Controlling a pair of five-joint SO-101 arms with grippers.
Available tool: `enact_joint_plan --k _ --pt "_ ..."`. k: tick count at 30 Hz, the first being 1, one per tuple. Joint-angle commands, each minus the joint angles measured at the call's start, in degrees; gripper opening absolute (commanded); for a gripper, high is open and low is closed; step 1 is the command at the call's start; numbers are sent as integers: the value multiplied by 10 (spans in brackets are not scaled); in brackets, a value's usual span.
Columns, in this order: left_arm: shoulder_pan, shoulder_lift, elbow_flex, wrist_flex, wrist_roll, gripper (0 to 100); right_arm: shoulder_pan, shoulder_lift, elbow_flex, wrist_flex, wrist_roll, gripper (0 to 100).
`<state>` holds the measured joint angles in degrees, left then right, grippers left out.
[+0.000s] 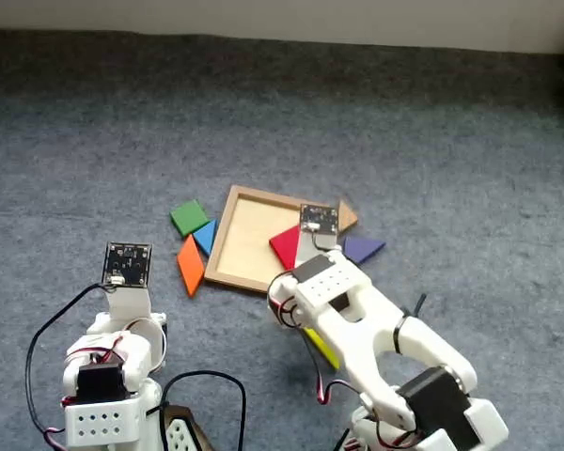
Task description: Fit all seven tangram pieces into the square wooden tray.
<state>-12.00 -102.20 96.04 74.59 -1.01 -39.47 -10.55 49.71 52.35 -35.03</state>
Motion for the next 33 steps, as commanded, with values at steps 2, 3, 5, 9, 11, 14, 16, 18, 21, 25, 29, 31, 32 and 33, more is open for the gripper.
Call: enact_joint_plan --k 2,3,5,9,11,14,16,18,21,25,29,31,32,33 --pt "-3 -5 12 4 4 6 12 -3 -32 -6 -6 410" --pt "-3 -5 12 4 4 6 12 -4 -34 -6 -6 410" --pt "-3 -5 12 4 4 6 12 -4 -36 -6 -6 410" --pt "-3 -5 12 4 4 6 12 1 -32 -6 -6 389" --pt "-3 -5 12 4 4 6 13 1 -31 -6 -6 338" --pt "-3 -5 12 4 4 6 13 2 -30 0 -5 242" --pt "-3 -5 12 4 4 6 13 2 -31 12 12 199" --pt "-3 -5 12 4 4 6 13 2 -31 14 32 183" --pt "-3 -5 12 4 4 6 22 1 -31 15 39 182" --pt "-3 -5 12 4 4 6 44 -4 -35 22 40 181" --pt "-3 -5 12 4 4 6 47 -7 -56 116 44 181" --pt "-3 -5 12 4 4 6 46 -22 -90 150 80 181" --pt "-3 -5 12 4 4 6 48 -31 -106 163 99 181" --pt "-3 -5 12 4 4 6 50 -42 -118 175 115 181"
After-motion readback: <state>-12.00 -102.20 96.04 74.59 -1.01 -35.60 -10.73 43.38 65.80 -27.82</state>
